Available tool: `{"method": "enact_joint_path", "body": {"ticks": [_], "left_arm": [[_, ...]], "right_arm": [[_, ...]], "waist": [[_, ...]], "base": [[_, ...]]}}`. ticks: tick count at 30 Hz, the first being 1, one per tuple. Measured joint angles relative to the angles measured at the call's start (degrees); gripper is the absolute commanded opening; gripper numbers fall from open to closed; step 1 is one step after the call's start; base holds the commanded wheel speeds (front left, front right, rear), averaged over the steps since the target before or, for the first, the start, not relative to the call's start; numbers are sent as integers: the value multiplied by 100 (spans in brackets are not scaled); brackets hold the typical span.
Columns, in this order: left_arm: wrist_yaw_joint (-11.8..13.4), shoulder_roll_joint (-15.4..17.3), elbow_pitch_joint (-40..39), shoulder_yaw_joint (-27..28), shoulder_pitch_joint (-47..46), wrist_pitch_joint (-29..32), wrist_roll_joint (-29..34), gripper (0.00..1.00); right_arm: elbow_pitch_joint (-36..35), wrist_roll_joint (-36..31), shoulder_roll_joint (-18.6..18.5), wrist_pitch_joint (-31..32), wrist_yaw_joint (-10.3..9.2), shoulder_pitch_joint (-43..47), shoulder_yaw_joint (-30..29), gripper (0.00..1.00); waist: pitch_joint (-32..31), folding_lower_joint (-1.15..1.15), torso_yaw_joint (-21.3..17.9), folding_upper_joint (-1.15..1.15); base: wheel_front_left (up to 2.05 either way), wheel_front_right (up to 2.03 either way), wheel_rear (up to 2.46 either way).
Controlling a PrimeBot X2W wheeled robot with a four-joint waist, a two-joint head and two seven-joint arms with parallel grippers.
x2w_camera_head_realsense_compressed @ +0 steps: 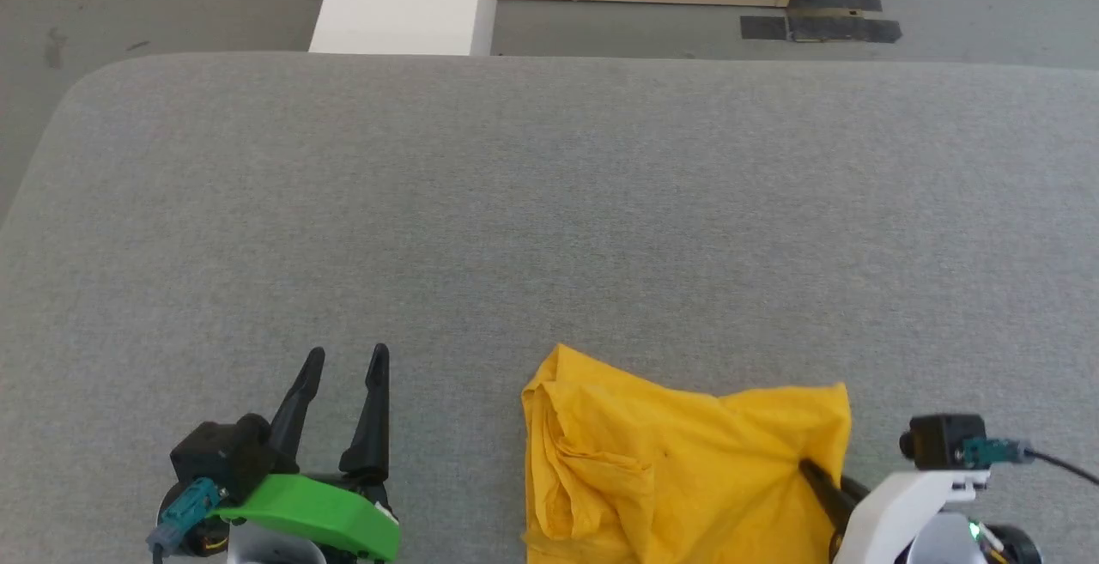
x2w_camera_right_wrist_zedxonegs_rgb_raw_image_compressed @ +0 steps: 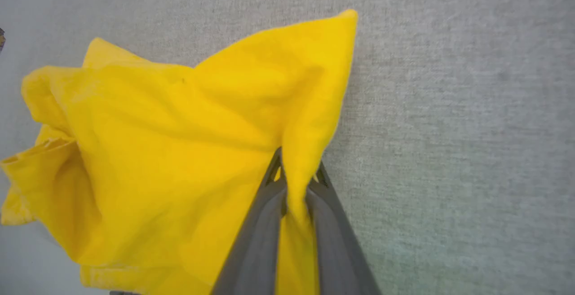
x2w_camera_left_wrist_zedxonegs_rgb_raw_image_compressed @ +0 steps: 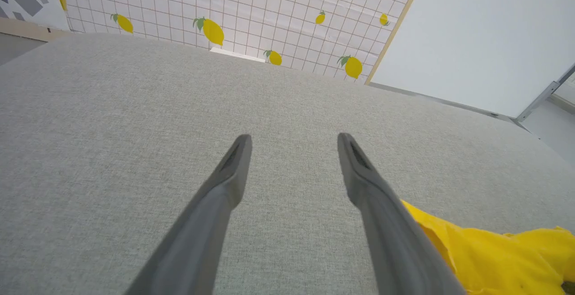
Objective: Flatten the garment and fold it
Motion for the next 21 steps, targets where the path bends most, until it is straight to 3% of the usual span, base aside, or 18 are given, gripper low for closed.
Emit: {"method": "enact_joint_path", "body": {"ticks": [8, 21], "left_arm": [[7, 45, -76, -8, -91, 15, 42, 100], [105, 368, -346, 87, -404, 292, 166, 100]], "right_arm": [[-58, -426, -71, 94, 0, -797, -353, 0], [459, -896, -1280, 375, 0, -2696, -510, 0]], "waist": [[45, 0, -320, 0], [393, 0, -1109, 0]], "base": [[0, 0, 0], [0, 0, 0]]}}
